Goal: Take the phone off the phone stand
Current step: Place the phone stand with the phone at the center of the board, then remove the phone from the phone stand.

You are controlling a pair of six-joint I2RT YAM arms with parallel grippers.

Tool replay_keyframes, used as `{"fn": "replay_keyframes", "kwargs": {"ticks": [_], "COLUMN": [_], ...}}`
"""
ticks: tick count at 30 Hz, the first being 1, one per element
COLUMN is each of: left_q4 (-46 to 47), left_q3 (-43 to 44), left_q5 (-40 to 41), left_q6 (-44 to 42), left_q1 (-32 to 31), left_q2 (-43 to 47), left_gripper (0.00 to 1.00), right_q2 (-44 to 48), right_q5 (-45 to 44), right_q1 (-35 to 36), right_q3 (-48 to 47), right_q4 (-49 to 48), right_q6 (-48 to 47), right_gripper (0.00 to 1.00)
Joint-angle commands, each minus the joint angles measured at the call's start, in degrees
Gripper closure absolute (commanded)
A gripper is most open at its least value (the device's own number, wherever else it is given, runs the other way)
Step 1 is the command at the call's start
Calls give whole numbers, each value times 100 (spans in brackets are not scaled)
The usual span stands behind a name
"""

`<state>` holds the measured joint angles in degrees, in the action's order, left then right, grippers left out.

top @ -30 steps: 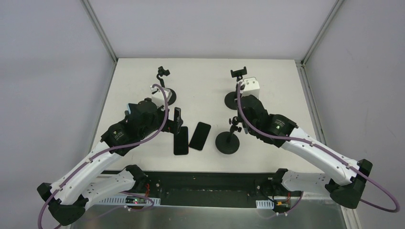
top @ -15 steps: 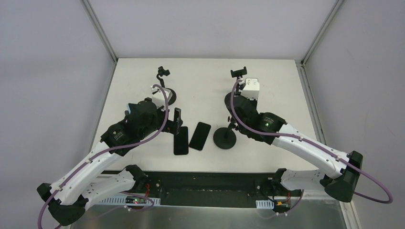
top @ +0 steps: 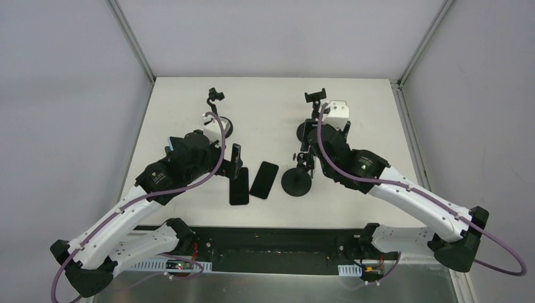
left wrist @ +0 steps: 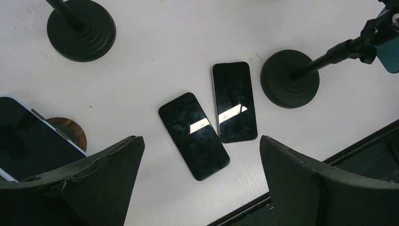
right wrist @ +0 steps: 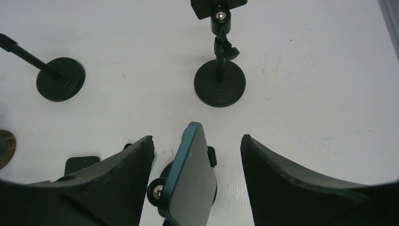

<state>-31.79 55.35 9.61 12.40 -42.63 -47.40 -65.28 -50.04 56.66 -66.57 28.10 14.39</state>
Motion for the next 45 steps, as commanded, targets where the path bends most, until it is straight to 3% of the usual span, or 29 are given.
{"fn": "replay_keyframes", "kwargs": {"ticks": [1, 4, 10, 15, 19, 22, 31, 45], "left_q4": [41, 56, 230, 967, 2880, 4227, 4760, 6139], "left_q3": [198, 326, 583, 561, -200, -724, -290, -221], "left_q5": [-200, -367, -935, -2162, -2733, -2603, -2004, -2372], "left_q6": [-154, -269, -494, -533, -124, 365, -459, -1084], "left_q1": [54, 53, 53, 50, -34, -316, -1305, -1440], "left_q2": [-103, -177, -438, -672, -611, -676, -1703, -2582], "left_gripper": [1, 1, 1, 2, 1, 1, 1, 1], "right_q2": [418, 543, 777, 969, 1173, 1332, 1790, 2206], "right_q5": [959, 1949, 4495, 5969, 6157, 6180, 6094, 6319], "right_q1": [-39, -240, -1706, -2624, -2930, -2999, -3113, -3159], "right_q3": [-407, -668, -1006, -848, -567, -261, 274, 504], "right_q4": [-278, 49, 777, 959, 813, 673, 608, 717], "right_q6": [-314, -401, -39, -114, 103, 278, 448, 538], "right_gripper": [29, 27, 27, 27, 26, 27, 27, 26]}}
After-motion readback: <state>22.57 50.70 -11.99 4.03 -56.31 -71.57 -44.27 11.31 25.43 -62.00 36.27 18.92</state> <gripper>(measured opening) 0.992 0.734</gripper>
